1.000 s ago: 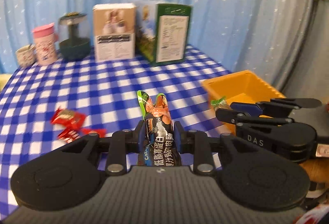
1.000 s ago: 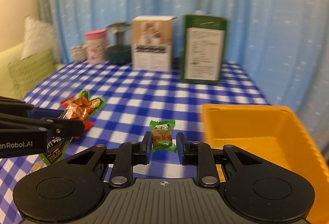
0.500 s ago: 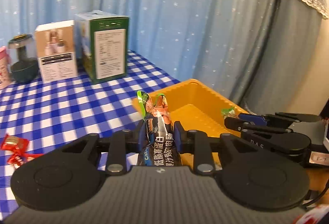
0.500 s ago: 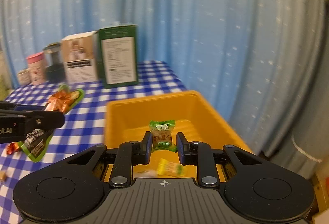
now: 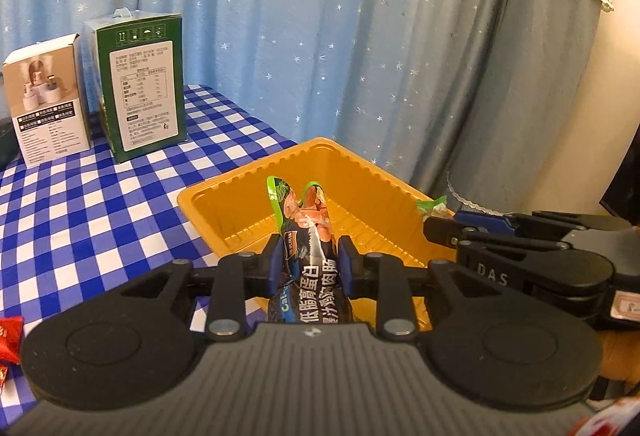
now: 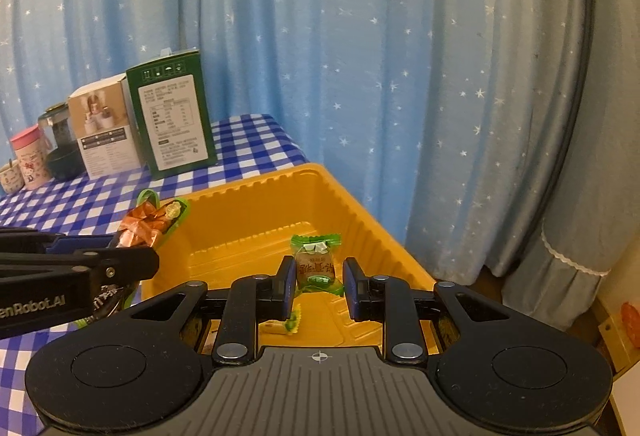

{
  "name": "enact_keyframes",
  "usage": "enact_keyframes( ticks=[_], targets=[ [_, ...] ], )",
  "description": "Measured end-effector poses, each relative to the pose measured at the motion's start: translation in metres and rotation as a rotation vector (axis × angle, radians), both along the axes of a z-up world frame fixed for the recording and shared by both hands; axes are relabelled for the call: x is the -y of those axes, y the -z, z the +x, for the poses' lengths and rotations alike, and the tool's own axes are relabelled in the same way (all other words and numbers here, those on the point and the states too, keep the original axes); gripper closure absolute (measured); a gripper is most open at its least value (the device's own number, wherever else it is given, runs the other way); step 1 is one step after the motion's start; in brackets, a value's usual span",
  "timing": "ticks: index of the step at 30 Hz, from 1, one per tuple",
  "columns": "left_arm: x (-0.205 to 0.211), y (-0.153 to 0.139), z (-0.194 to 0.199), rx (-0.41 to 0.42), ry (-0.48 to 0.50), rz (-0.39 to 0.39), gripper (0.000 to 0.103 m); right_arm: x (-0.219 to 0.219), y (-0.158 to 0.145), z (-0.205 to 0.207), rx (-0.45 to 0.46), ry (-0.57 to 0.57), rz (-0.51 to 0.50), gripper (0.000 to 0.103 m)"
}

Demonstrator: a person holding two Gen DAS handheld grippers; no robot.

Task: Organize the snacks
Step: 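Carry both snacks over the orange tray and release them inside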

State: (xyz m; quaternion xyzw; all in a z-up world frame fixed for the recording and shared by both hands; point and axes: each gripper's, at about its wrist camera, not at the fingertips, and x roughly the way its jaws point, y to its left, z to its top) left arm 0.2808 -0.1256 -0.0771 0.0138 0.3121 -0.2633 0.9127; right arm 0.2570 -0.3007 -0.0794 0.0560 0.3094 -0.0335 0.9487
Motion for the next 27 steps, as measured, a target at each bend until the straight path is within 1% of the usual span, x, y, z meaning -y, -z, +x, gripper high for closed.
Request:
enact_keyframes(
  ticks=[6, 13, 14, 15, 27],
  targets=[
    [0.006, 0.009, 0.011, -0.021, 0.019, 0.001, 0.077, 0.006, 0.005, 0.006, -0.011, 0.016, 0.003, 0.077],
    [0.011, 0.014, 0.016, -0.025, 0.021, 0.000, 0.077, 0.008, 0.008, 0.009, -0.025, 0.026, 0.016, 0.077],
    [0.011, 0.015, 0.017, -0.022, 0.016, -0.004, 0.075, 0.009, 0.008, 0.009, -0.025, 0.028, 0.018, 0.077],
    [0.010, 0.015, 0.017, -0.018, 0.006, -0.009, 0.068, 0.009, 0.008, 0.009, -0.026, 0.029, 0.020, 0.077],
    [-0.012, 0.011, 0.018, -0.016, -0.058, -0.003, 0.068, 0.009, 0.007, 0.008, -0.024, 0.028, 0.047, 0.077]
  ],
)
